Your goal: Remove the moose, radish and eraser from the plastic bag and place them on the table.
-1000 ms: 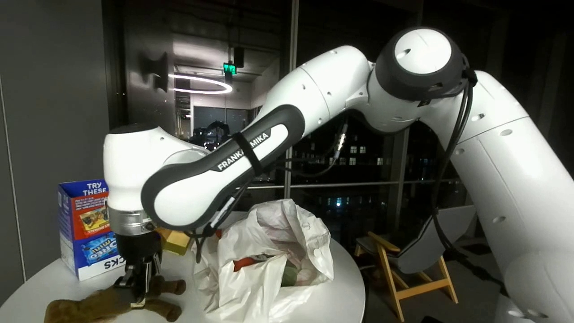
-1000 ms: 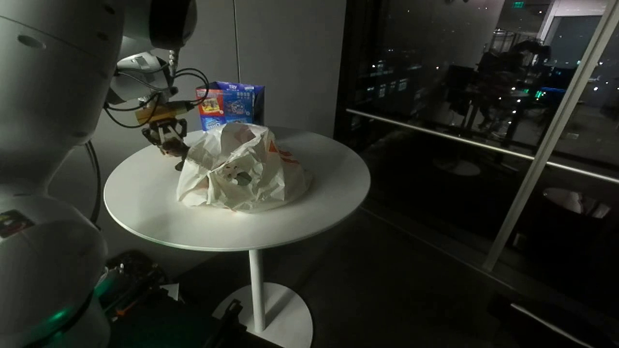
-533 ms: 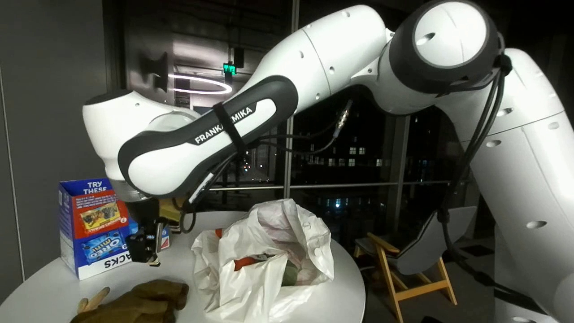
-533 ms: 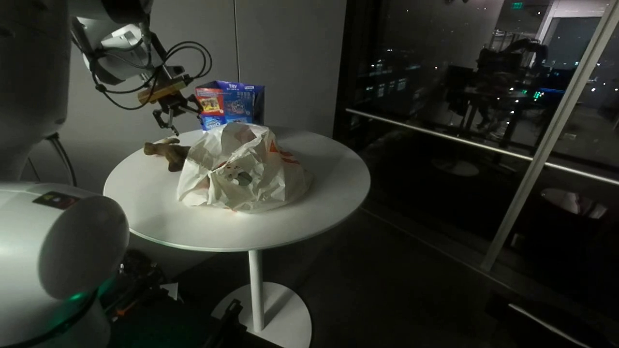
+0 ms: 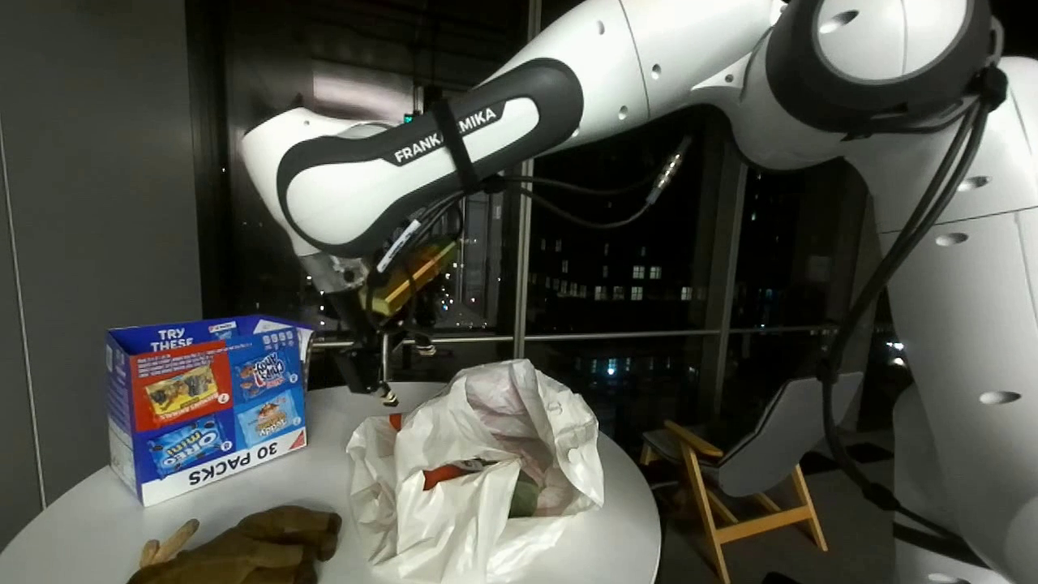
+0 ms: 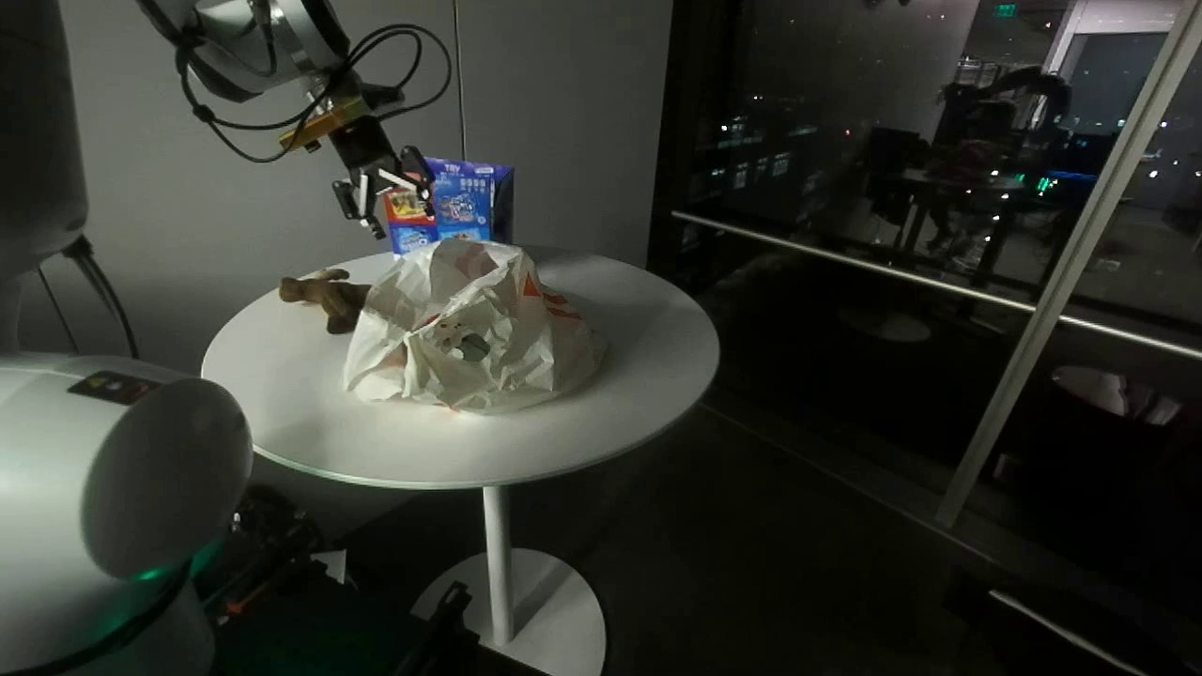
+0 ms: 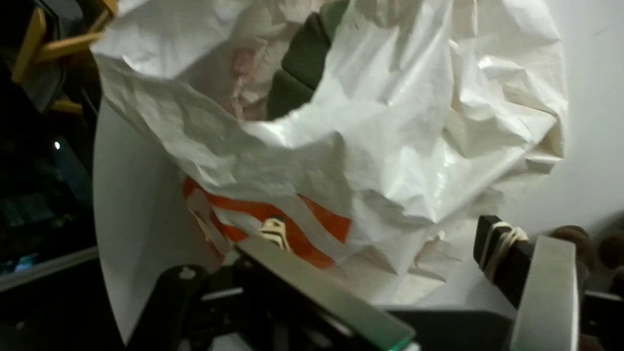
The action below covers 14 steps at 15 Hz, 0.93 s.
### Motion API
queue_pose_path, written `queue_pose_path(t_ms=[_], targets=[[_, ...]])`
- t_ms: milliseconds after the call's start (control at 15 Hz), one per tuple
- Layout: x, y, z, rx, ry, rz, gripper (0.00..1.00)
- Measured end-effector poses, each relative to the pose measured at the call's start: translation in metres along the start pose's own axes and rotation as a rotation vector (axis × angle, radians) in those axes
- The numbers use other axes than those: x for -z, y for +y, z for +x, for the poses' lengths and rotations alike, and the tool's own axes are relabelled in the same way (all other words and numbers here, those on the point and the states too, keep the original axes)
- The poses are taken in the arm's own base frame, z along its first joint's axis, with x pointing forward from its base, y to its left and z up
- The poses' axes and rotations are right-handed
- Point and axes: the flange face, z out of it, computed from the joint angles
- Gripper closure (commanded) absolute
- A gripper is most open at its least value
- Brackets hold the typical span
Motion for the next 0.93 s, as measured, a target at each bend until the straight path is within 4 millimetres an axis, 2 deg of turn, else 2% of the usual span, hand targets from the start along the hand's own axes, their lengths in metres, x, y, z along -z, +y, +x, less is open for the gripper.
queue_pose_path(t_ms=[200, 533, 733, 933], targets=[[-0.014, 0.042, -0.026, -0.124, -0.123, 0.014, 0.0], [-0.053, 0.093, -0.073, -0.296, -0.343, 0.104, 0.0], [-0.088, 0.102, -0.088, -0.354, -0.441, 0.136, 0.0], [-0.128, 0.096, -0.09, -0.421, -0.495, 0.117, 0.0]])
